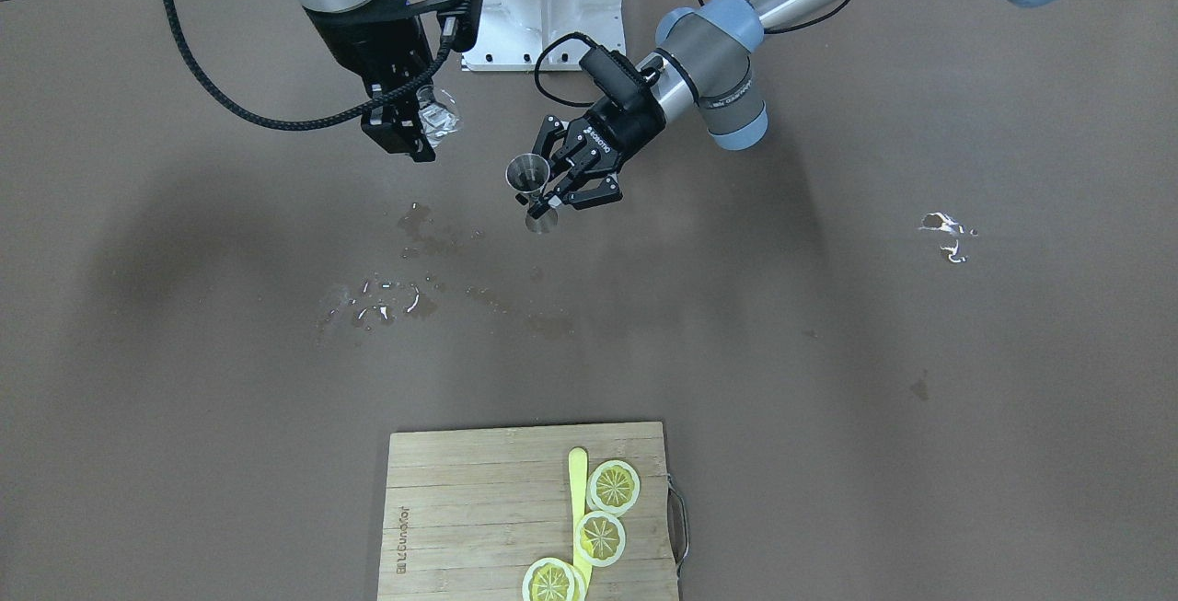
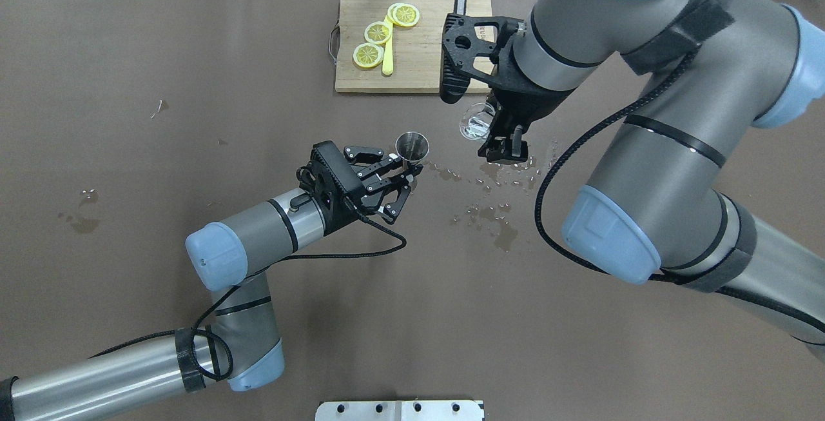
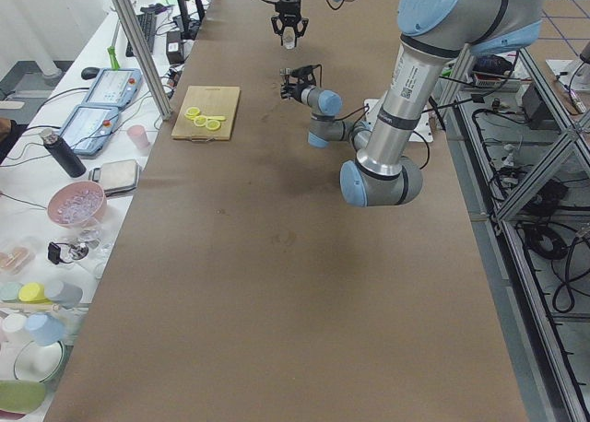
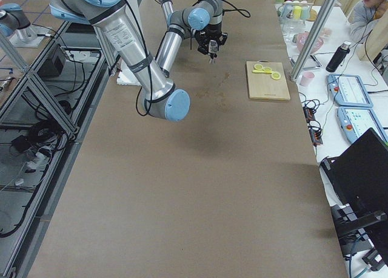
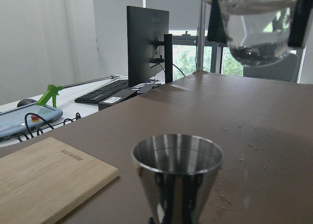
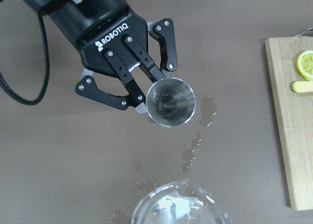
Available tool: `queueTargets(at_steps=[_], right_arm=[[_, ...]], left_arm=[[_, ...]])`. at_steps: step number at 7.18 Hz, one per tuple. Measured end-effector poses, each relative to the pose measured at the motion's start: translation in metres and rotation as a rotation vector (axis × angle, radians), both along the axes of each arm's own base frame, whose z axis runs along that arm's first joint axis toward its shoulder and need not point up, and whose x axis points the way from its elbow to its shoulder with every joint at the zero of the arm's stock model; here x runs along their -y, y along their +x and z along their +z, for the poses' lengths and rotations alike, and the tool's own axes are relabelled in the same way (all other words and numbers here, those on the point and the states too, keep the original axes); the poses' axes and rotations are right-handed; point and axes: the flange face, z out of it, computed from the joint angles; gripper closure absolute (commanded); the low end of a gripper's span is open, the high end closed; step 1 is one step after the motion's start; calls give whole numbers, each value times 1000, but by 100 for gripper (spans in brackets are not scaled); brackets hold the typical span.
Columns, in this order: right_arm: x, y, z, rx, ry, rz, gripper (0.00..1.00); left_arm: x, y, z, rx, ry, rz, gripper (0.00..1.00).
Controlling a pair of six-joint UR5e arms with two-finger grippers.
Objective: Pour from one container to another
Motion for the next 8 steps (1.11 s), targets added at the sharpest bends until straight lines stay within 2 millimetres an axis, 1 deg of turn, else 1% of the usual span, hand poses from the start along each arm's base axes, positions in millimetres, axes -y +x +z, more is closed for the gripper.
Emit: queueTargets(at_steps=[1, 4, 5, 6, 8], right_arm=[[4, 16, 13, 24, 8, 2, 100], [30, 70, 56, 60, 31, -11, 100], [37, 85, 71, 75, 41, -5, 100], [42, 93, 84, 89, 53, 4, 100], [55, 94, 97, 129, 56, 42, 100]], left_arm=[[2, 0, 2, 4, -2, -2, 100], [9, -2, 7, 22, 4, -36, 100], [13, -5, 7, 33, 17, -56, 100], [23, -12, 6, 36, 27, -78, 100], [43, -34, 2, 27, 42, -121, 100]])
